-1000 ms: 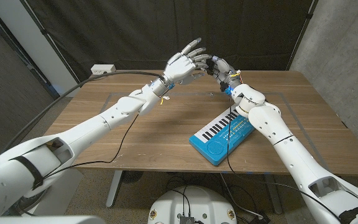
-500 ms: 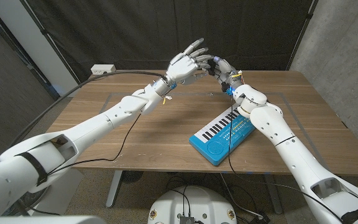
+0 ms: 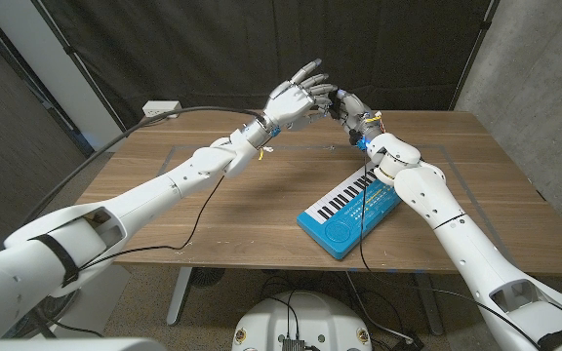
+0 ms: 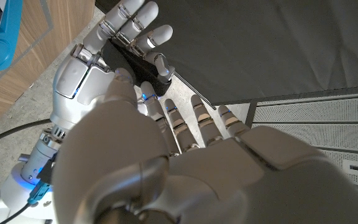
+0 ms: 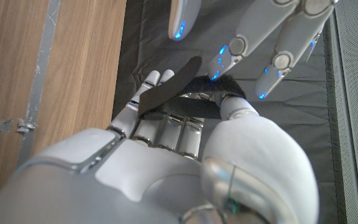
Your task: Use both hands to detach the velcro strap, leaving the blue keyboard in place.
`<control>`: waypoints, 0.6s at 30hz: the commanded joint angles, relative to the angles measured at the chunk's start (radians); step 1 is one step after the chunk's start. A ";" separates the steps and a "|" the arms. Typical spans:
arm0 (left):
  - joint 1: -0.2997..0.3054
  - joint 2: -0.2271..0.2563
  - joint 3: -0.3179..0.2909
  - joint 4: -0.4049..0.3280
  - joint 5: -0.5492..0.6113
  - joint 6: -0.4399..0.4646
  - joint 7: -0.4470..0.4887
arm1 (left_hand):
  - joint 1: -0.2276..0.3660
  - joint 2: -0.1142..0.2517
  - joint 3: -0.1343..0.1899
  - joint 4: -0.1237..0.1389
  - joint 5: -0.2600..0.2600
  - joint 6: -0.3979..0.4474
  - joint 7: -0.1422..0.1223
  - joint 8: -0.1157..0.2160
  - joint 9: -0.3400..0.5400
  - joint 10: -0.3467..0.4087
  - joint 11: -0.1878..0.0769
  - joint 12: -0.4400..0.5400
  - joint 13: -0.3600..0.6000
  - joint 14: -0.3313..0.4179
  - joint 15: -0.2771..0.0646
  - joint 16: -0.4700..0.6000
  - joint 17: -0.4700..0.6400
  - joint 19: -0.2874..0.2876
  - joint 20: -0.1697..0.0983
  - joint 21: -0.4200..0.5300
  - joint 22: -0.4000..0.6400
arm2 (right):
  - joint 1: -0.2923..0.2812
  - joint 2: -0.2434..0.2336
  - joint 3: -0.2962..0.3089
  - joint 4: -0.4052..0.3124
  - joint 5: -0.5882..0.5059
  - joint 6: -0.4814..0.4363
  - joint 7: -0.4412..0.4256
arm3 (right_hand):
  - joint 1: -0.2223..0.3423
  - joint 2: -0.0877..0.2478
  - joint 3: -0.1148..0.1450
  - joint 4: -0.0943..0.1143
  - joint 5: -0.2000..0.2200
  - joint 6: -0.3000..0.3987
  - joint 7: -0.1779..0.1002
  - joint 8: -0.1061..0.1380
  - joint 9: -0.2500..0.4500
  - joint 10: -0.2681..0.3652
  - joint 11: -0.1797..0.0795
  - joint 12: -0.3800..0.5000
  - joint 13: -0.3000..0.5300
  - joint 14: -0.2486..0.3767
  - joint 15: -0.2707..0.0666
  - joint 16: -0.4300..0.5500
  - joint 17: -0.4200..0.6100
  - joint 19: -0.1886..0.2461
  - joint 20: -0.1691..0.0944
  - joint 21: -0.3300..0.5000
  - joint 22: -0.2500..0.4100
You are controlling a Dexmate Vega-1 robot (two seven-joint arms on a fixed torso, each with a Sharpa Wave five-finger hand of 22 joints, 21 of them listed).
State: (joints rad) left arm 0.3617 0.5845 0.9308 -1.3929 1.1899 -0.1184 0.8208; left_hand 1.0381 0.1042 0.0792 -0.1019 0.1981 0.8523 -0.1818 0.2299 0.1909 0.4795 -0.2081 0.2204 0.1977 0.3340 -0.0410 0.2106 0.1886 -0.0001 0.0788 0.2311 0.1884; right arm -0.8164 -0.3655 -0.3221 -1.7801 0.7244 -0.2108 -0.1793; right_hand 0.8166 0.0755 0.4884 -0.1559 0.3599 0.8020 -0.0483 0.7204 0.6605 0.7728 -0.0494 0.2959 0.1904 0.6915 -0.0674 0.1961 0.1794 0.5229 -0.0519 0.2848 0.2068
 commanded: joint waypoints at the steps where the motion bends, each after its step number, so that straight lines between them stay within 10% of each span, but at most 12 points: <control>1: -0.028 -0.033 0.025 0.056 -0.013 -0.021 0.022 | 0.010 0.006 0.004 -0.004 0.008 0.029 -0.006 0.013 -0.002 0.028 0.000 0.004 0.004 0.012 -0.066 0.001 0.004 0.001 0.004 -0.002 0.004 | 0.002 -0.003 0.002 0.005 -0.002 0.019 0.012 | -0.005 0.000 0.008 0.000 0.007 0.006 -0.001 -0.005 0.003 0.010 -0.003 -0.004 0.003 0.006 -0.019 -0.002 0.004 0.007 -0.006 0.006 0.004; 13: -0.041 -0.059 0.041 0.109 -0.039 -0.044 0.128 | 0.022 0.015 0.010 -0.004 0.009 0.121 -0.010 0.036 -0.006 0.100 -0.001 0.013 0.004 0.060 -0.078 0.014 0.005 0.030 0.002 0.006 0.005 | -0.003 -0.003 0.005 0.007 0.004 0.042 0.033 | -0.006 0.000 0.007 0.000 0.007 0.009 -0.003 -0.009 -0.001 0.012 -0.005 -0.006 0.004 0.008 -0.020 -0.001 0.005 0.006 -0.006 0.006 0.005; 18: -0.039 -0.067 0.042 0.123 -0.054 -0.046 0.171 | 0.034 0.058 0.036 0.007 0.015 0.196 0.044 0.054 -0.007 0.154 0.001 0.017 0.003 0.096 -0.079 0.020 0.006 0.053 0.012 0.012 0.006 | -0.006 -0.003 0.005 0.009 0.005 0.053 0.041 | -0.006 -0.001 0.005 0.000 0.006 0.009 -0.003 -0.011 -0.002 0.013 -0.008 -0.007 0.004 0.008 -0.020 0.000 0.006 0.005 -0.005 0.006 0.005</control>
State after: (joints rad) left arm 0.3270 0.5383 0.9646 -1.3070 1.1599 -0.1551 0.9107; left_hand 1.0739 0.1407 0.1036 -0.0971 0.2046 1.0227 -0.1548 0.2778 0.1810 0.6142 -0.2076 0.2323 0.1982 0.4132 -0.0448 0.2245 0.1935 0.0433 0.0857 0.2369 0.1884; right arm -0.8163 -0.3672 -0.3183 -1.7756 0.7247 -0.1800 -0.1587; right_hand 0.8166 0.0755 0.4884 -0.1558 0.3597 0.8020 -0.0483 0.7097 0.6575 0.7792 -0.0558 0.2922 0.1904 0.6915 -0.0674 0.1961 0.1792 0.5229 -0.0519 0.2848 0.2067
